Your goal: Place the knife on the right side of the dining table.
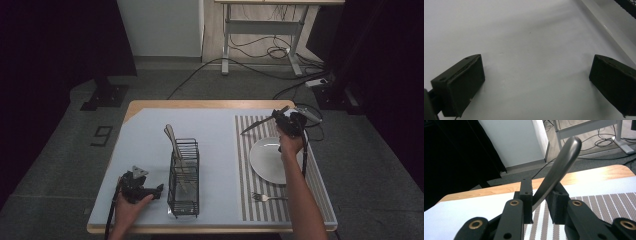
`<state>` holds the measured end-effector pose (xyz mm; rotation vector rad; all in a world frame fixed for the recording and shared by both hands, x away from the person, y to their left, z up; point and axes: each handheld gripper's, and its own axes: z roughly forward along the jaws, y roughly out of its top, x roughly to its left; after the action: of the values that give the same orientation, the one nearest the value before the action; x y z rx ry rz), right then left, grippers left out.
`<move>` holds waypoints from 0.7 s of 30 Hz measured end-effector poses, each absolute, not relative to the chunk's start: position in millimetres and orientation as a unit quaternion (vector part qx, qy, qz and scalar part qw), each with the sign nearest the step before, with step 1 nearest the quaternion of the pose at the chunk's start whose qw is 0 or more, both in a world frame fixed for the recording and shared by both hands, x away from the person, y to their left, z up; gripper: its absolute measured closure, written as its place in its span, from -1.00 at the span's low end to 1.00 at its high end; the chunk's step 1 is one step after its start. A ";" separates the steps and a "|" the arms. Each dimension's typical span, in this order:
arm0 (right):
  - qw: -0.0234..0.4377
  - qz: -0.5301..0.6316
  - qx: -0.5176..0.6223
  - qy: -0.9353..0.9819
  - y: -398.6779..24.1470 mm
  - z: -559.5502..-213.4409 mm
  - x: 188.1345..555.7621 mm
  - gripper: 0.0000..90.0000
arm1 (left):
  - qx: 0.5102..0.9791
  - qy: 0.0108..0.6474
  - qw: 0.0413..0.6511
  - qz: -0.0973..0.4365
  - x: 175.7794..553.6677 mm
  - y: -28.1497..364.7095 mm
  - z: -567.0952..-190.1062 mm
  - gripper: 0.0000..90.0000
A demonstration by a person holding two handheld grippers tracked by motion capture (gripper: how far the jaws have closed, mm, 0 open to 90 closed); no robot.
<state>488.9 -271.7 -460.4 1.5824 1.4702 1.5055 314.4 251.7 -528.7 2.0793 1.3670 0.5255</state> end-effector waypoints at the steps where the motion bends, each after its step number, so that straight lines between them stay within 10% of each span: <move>1: 0.250 0.553 0.583 0.539 -272.5 -461.0 489.2 0.67 | 0.781 0.514 0.295 0.197 314.4 251.7 -528.7 -1.00; 21: 0.252 0.540 0.605 0.527 -286.7 -475.3 492.1 0.56 | 0.781 0.514 0.295 0.197 314.3 251.6 -528.6 -1.00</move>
<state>492.1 -286.7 -475.3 1.6451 1.4341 1.4697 314.3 251.6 -528.6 2.0787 1.3673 0.5256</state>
